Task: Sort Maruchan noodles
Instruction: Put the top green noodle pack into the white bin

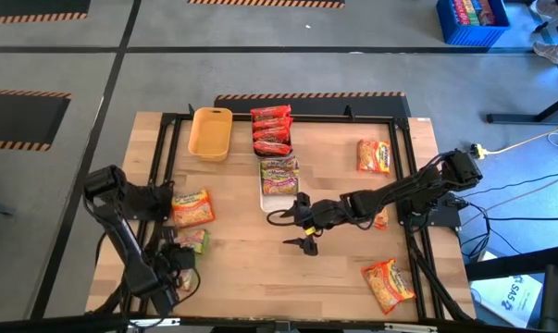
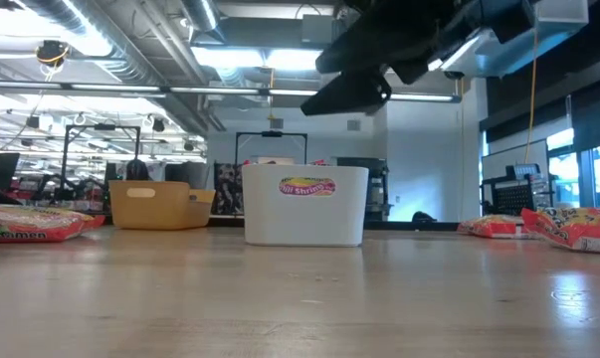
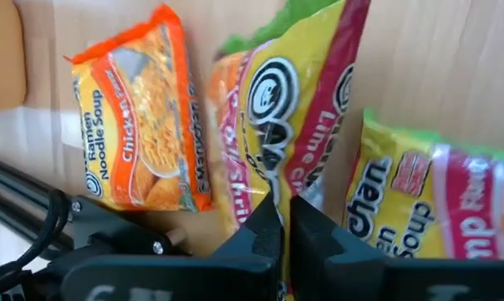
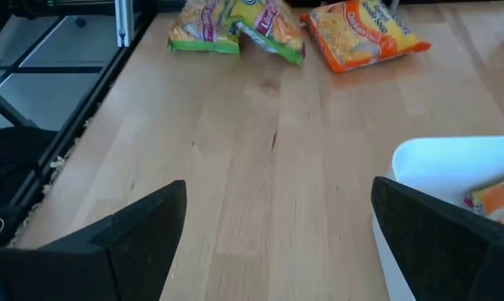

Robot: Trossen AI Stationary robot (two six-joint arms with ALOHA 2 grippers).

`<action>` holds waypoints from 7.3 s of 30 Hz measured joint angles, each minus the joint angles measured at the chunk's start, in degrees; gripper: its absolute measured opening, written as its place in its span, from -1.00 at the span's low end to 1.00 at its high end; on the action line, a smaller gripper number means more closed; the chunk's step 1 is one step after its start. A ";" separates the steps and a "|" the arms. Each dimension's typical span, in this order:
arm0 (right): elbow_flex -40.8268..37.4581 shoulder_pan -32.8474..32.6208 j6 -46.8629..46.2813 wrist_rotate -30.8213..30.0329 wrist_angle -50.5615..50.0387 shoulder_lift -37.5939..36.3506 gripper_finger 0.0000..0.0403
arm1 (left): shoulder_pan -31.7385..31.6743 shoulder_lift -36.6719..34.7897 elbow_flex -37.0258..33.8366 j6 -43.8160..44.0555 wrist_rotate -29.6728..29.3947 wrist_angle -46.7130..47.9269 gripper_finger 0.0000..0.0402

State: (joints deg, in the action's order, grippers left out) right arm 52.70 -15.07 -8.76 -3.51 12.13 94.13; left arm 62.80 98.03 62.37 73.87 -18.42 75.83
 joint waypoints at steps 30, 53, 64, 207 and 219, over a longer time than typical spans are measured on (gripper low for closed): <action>1.30 -2.12 12.50 -3.13 24.47 8.42 0.81 | -12.39 -20.08 0.07 -23.26 -21.72 -25.79 -1.00; 12.33 -2.16 16.79 -2.07 20.56 15.85 0.31 | -19.03 -20.04 0.07 -36.14 -23.47 -33.59 -1.00; 12.33 -2.16 18.23 -1.92 20.27 15.85 -0.41 | -19.03 -20.04 0.07 -36.59 -23.89 -33.52 -1.00; 8.59 -9.50 66.15 -75.06 19.36 -0.87 0.18 | -73.72 -36.44 0.11 -62.42 19.13 -64.31 -1.00; -7.69 -6.40 13.04 -46.25 -11.33 -20.58 0.15 | -73.21 -29.27 0.09 -78.89 26.00 -61.11 -1.00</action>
State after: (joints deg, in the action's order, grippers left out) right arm 45.02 -21.47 4.29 -49.76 0.80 73.55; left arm -10.42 68.76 62.46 -5.02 7.58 14.71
